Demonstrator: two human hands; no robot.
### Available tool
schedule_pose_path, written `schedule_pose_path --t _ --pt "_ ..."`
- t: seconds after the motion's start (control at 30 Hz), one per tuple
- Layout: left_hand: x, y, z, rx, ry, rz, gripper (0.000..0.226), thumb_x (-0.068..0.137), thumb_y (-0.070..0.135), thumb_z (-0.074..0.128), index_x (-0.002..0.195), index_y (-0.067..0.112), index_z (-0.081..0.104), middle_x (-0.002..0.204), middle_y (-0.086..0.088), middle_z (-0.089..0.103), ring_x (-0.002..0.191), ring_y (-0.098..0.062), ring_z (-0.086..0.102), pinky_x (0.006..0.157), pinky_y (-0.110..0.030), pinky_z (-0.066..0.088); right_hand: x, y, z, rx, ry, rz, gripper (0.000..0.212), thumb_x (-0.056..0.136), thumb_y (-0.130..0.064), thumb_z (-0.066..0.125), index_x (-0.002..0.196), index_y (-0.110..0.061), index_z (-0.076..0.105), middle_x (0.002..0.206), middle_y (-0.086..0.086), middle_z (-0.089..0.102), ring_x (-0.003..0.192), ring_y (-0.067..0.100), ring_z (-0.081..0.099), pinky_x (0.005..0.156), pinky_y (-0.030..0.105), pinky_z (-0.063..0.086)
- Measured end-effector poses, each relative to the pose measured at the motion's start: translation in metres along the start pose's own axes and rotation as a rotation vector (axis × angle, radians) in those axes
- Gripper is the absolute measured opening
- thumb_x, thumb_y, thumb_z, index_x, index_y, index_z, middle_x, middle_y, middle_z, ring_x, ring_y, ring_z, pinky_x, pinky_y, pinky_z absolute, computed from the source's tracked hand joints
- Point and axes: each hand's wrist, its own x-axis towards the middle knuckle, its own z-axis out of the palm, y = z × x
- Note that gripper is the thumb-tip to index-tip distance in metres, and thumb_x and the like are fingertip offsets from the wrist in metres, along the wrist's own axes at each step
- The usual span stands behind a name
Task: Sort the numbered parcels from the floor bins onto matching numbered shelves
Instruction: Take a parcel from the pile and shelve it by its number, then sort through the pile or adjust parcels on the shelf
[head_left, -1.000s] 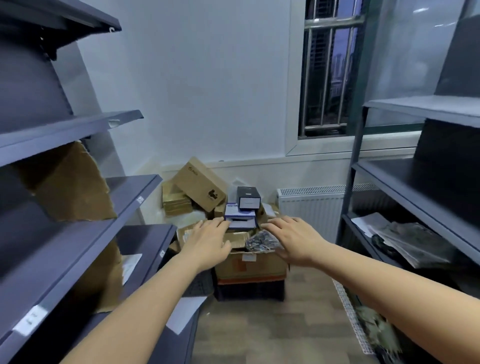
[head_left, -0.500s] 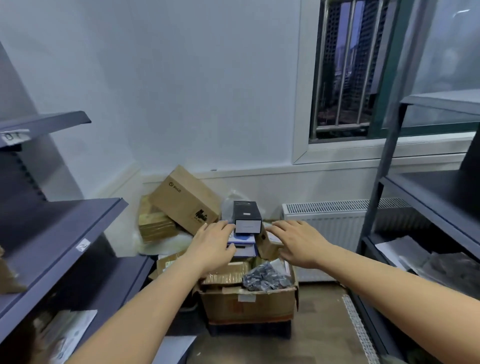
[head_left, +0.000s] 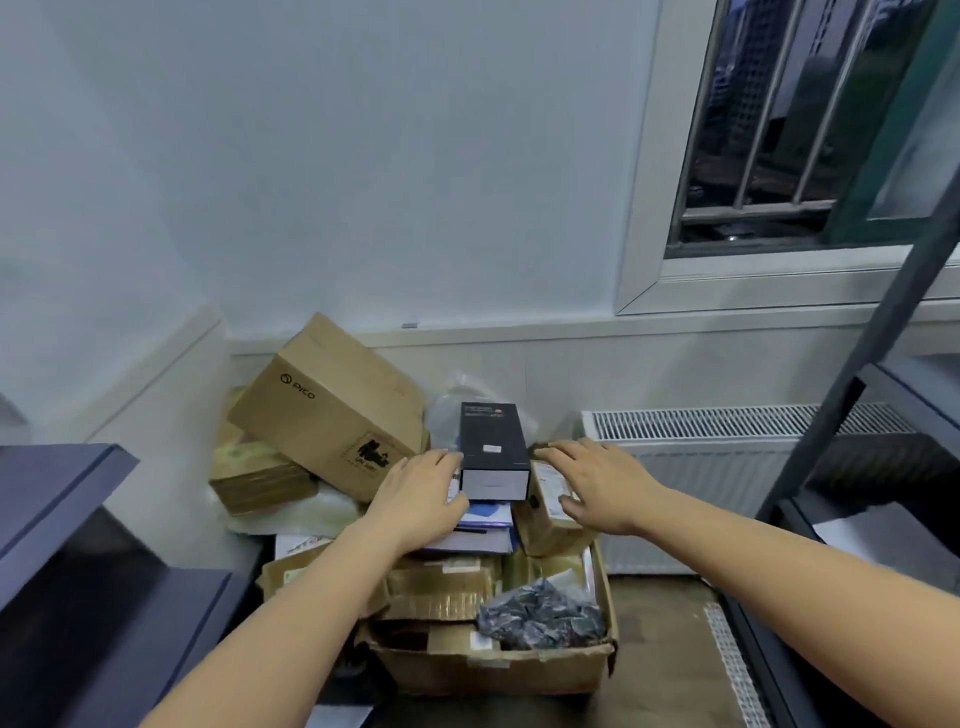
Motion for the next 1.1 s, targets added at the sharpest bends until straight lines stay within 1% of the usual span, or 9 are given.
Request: schedule_pose_path --t 0.33,0.4,0.6,0.67,0.73,0.83,0.9,1.0,1.1 --pt "0.167 -0.07 0.022 -0.161 -0.143 -0.048 0.049 0.099 0.038 0.044 0.143 0.02 0.036 0.144 0.001 0.045 0.125 -0.018 0.046 0.098 -0.03 0.038 0.161 0.059 0.045 0.093 -0.136 0.089 0.058 0.097 -0.034 0.044 0.15 -0.023 0.024 0.153 0.002 0.033 0.135 0.024 0.038 0.11 0.038 0.033" --pt "0.191 -0.08 0.038 -0.247 -0.191 -0.094 0.048 0.098 0.039 0.045 0.142 0.021 0.038 0.143 -0.001 0.045 0.125 -0.018 0.046 0.099 -0.031 0.04 0.185 0.068 0.059 0.114 -0.18 0.098 0.06 0.096 -0.036 0.044 0.15 -0.022 0.023 0.152 0.003 0.034 0.135 0.023 0.038 0.108 0.038 0.034" --pt "0.243 -0.1 0.084 -0.441 -0.322 -0.258 0.053 0.1 0.039 0.044 0.145 0.012 0.035 0.148 -0.009 0.039 0.133 -0.021 0.041 0.103 -0.029 0.036 0.238 0.089 0.102 0.188 -0.295 0.157 0.065 0.099 -0.041 0.041 0.153 -0.012 0.019 0.154 0.007 0.032 0.137 0.026 0.037 0.108 0.04 0.035" --pt "0.261 -0.105 0.093 -0.484 -0.331 -0.288 0.052 0.1 0.037 0.045 0.144 0.008 0.037 0.147 -0.01 0.041 0.132 -0.022 0.043 0.103 -0.027 0.035 0.252 0.096 0.115 0.22 -0.33 0.161 0.064 0.099 -0.043 0.041 0.151 -0.012 0.023 0.151 0.008 0.037 0.134 0.027 0.04 0.107 0.041 0.037" --pt "0.278 -0.109 0.101 -0.516 -0.329 -0.32 0.049 0.101 0.034 0.046 0.141 0.007 0.041 0.143 -0.01 0.047 0.129 -0.023 0.047 0.095 -0.023 0.036 0.266 0.103 0.129 0.246 -0.36 0.162 0.059 0.098 -0.046 0.04 0.147 -0.014 0.03 0.144 0.009 0.046 0.127 0.027 0.047 0.103 0.042 0.041" --pt "0.299 -0.114 0.118 -0.55 -0.342 -0.347 0.039 0.1 0.033 0.048 0.132 0.01 0.052 0.132 -0.008 0.058 0.116 -0.022 0.055 0.088 -0.023 0.041 0.284 0.109 0.147 0.294 -0.433 0.184 0.053 0.098 -0.05 0.038 0.138 -0.015 0.04 0.131 0.009 0.058 0.114 0.027 0.056 0.093 0.041 0.047" --pt "0.309 -0.118 0.136 -0.595 -0.363 -0.381 0.039 0.099 0.037 0.049 0.129 0.012 0.055 0.128 -0.005 0.061 0.11 -0.02 0.058 0.091 -0.025 0.045 0.293 0.111 0.16 0.364 -0.485 0.233 0.054 0.098 -0.053 0.038 0.136 -0.015 0.042 0.127 0.009 0.061 0.111 0.027 0.059 0.089 0.04 0.049" --pt "0.318 -0.118 0.165 -0.666 -0.4 -0.461 0.048 0.097 0.046 0.048 0.13 0.012 0.056 0.128 -0.008 0.061 0.114 -0.024 0.058 0.097 -0.032 0.046 0.302 0.113 0.179 0.564 -0.515 0.369 0.064 0.096 -0.056 0.042 0.141 -0.011 0.035 0.13 0.01 0.059 0.113 0.027 0.059 0.092 0.038 0.048" --pt "0.315 -0.113 0.187 -0.83 -0.398 -0.548 0.053 0.096 0.049 0.049 0.14 0.019 0.045 0.132 -0.004 0.058 0.113 -0.021 0.056 0.09 -0.027 0.042 0.302 0.113 0.195 0.82 -0.524 0.522 0.063 0.095 -0.056 0.046 0.139 -0.011 0.04 0.134 0.007 0.056 0.115 0.024 0.056 0.095 0.03 0.045"
